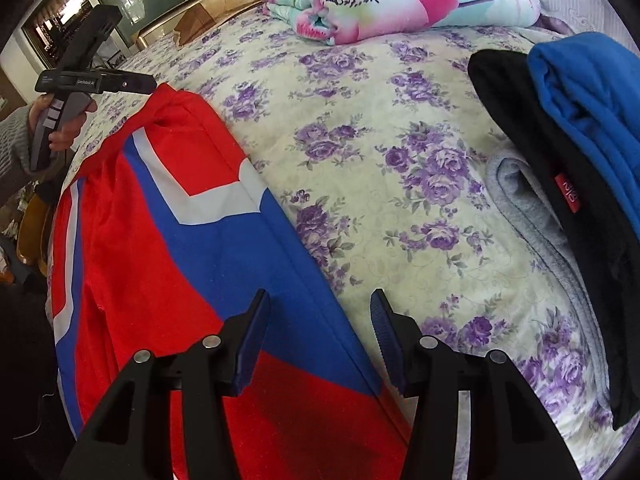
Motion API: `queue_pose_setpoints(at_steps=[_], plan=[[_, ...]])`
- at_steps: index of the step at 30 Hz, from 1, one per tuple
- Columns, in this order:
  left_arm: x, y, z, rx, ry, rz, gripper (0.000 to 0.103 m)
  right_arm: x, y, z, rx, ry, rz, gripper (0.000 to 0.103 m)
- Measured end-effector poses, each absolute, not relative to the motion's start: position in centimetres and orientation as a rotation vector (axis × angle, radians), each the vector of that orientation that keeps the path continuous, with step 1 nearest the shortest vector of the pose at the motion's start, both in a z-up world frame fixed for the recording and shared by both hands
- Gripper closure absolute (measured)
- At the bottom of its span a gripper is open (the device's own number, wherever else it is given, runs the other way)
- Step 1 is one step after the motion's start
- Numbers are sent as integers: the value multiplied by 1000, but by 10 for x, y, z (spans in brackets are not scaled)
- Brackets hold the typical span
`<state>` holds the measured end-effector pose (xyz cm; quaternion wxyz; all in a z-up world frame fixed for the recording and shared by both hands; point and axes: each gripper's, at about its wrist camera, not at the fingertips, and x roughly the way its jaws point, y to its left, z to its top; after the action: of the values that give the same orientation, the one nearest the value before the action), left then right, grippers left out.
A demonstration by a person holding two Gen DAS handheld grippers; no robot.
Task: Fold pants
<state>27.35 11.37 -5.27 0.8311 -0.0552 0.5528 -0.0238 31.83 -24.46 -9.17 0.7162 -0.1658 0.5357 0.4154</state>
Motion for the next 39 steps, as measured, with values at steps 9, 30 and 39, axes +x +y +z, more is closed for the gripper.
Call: queue_pose_setpoints(at_steps=[9, 30, 39], plan=[[287, 108, -67, -94, 1155, -212, 84, 313, -245, -81, -397, 1187, 897, 98], [242, 120, -31, -141, 1118, -394, 89, 239, -252, -4, -358, 1074, 833, 99], [176, 130, 12, -115, 1059, -477, 90, 154, -252, 28, -373, 1027, 810, 99]])
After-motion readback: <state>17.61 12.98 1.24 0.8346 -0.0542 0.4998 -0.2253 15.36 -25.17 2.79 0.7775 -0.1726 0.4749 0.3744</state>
